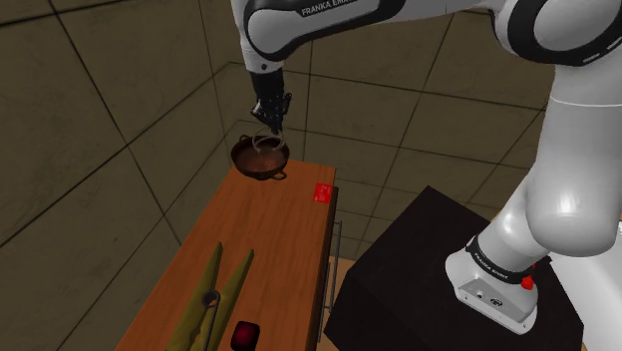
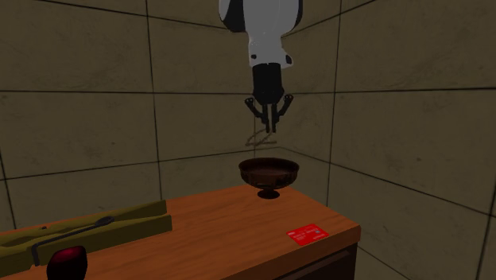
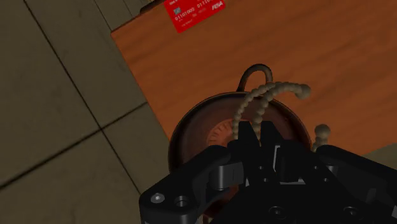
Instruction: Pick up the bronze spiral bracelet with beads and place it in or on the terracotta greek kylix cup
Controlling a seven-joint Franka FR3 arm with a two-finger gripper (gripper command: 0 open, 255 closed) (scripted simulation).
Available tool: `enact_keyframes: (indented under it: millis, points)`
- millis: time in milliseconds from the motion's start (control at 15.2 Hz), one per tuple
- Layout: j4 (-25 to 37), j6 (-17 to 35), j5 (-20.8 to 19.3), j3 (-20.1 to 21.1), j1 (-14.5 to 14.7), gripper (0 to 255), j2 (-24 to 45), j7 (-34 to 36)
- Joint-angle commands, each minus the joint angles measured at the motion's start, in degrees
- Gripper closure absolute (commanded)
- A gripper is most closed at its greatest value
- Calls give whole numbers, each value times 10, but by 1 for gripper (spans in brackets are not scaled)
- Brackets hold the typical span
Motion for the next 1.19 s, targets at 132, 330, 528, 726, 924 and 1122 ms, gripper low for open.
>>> enact_keyframes:
  millis: [132, 330, 528, 726, 924, 1122]
  points:
    - [143, -54, -13, -12, -3, 255, 88, -27]
    - [202, -69, -18, -18, -4, 255, 132, -38]
    - [183, -47, -19, -18, -6, 255, 134, -36]
    - [166, -27, -20, -19, -7, 255, 138, -34]
    - [151, -7, -21, -20, -7, 255, 143, -33]
    - [137, 13, -23, -20, -8, 255, 149, -31]
